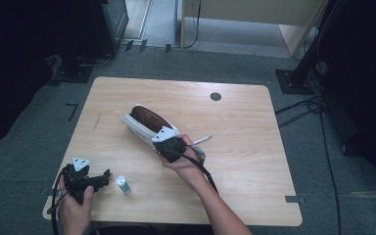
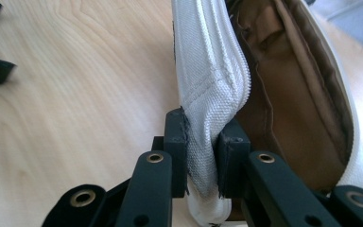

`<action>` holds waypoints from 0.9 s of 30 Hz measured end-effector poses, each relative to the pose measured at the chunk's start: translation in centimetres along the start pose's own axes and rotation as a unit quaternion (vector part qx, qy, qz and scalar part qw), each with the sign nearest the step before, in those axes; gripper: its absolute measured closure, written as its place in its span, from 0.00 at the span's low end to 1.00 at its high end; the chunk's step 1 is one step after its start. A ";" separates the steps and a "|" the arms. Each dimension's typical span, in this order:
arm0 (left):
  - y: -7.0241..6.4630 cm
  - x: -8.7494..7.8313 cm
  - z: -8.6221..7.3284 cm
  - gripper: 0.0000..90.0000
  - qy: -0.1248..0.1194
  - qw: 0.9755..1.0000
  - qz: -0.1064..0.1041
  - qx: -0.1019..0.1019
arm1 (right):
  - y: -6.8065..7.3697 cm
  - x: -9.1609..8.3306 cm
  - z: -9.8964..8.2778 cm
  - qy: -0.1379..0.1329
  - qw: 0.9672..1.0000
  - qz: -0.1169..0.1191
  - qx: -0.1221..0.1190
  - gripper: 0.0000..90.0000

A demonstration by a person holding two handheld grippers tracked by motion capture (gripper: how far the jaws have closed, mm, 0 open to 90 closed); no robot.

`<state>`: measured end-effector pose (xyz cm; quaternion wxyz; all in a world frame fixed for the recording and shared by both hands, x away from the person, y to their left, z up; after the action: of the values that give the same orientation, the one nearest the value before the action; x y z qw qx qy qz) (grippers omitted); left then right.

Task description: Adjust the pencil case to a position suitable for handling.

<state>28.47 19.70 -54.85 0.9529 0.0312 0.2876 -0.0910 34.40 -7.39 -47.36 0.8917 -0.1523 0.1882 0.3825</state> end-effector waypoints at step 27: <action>-0.1 0.1 0.0 0.00 0.001 1.000 0.000 0.001 | -5.4 -8.2 -3.1 -0.064 0.979 -0.099 0.169 0.34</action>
<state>28.53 19.60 -54.84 0.9525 0.0322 0.2885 -0.0916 32.50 -17.35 -45.66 0.9484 0.0073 0.1760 0.2636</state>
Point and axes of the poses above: each handheld gripper's, and its own axes: x roughly forward along the jaws, z roughly out of its top, y roughly to its left, the point moved 4 cm from there along x, roughly forward along the jaws, and after that the axes turned 13 degrees about -y, right-handed, at the moved point
